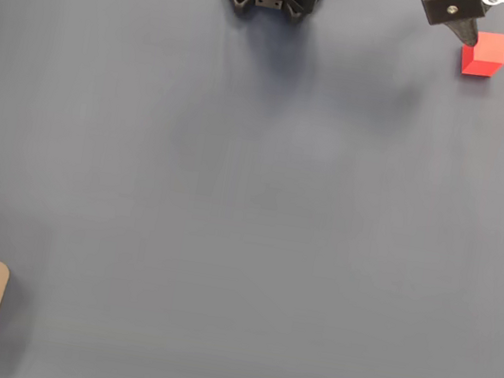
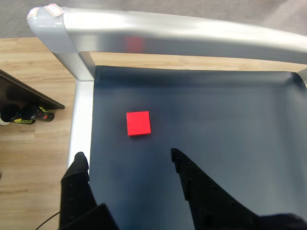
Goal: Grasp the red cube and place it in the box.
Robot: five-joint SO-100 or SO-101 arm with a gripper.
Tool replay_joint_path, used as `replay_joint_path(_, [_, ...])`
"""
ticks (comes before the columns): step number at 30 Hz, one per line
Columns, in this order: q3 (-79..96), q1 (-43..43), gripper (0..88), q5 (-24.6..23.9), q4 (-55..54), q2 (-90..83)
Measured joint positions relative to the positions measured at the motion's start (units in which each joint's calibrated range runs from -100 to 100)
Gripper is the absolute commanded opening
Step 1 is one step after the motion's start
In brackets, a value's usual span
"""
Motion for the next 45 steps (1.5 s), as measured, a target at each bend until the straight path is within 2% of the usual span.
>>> replay_joint_path(20, [3.3, 1.5, 43.1, 1.5, -15.0, 11.5])
replay_joint_path(45, [3.3, -2.4, 43.8, -1.2, -29.4, 25.5])
